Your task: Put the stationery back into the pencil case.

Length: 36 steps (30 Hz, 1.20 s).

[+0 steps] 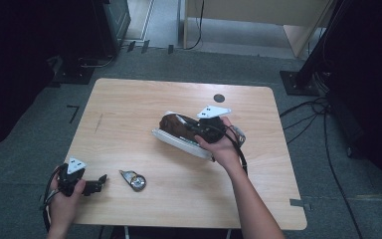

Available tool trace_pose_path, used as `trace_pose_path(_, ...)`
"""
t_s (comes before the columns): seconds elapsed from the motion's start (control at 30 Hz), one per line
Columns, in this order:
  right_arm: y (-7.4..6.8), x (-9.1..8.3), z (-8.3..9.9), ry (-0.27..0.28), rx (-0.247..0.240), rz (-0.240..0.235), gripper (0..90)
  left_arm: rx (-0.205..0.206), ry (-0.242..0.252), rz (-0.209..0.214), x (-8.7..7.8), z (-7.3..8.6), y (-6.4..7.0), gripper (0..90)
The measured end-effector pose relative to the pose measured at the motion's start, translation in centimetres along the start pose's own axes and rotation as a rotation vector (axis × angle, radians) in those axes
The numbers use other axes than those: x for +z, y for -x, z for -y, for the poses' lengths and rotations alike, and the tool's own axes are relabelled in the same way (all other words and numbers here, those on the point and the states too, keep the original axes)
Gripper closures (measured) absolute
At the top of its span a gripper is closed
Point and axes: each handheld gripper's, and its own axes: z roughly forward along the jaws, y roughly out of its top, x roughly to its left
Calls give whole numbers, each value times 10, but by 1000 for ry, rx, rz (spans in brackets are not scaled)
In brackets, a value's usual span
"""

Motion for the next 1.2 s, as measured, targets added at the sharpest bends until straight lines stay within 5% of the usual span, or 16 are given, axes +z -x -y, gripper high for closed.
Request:
trace_pose_path(0.37,16,34,16,-73,6,-13,803,0,0,0,0,0,0,0)
trace_pose_path(0.57,21,39,25,-95,35,-22,802,1,-1,-1,0,0,0,0)
trace_pose_path(1.2,22,51,36,-236,18,-19,797,1,0,-1,0,0,0,0)
